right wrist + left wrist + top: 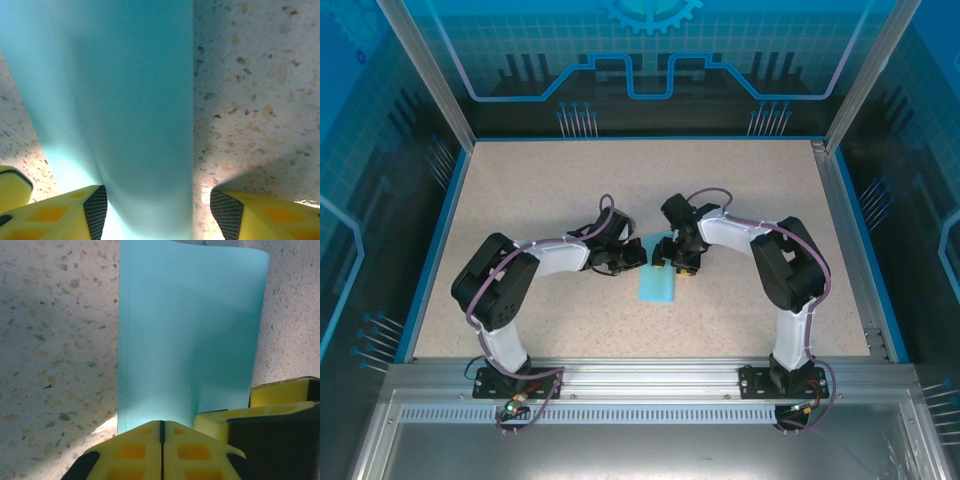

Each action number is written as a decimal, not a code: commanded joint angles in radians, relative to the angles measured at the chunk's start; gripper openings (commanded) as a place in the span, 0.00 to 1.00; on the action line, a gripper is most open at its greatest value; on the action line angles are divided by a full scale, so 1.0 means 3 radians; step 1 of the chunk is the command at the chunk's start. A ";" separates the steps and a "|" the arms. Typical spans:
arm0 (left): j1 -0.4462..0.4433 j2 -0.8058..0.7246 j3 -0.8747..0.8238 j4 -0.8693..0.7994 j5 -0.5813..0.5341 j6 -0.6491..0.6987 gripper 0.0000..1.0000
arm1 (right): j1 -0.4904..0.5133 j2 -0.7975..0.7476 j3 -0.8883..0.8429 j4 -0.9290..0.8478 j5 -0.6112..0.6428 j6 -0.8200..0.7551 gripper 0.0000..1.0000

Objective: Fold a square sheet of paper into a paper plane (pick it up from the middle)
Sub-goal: Hold the square sheet of paper at the center of the table.

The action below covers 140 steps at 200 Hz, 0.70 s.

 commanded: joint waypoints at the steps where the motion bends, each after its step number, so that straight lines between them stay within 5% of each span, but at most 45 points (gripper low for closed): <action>1: -0.0034 0.0086 0.0115 0.0001 0.0091 -0.0036 0.02 | 0.0004 0.0368 -0.0229 -0.0101 0.0369 -0.0055 0.65; 140: -0.0075 0.0363 0.0114 -0.0045 0.0025 -0.0060 0.00 | 0.0002 0.0339 -0.0229 -0.0081 0.0351 -0.0065 0.65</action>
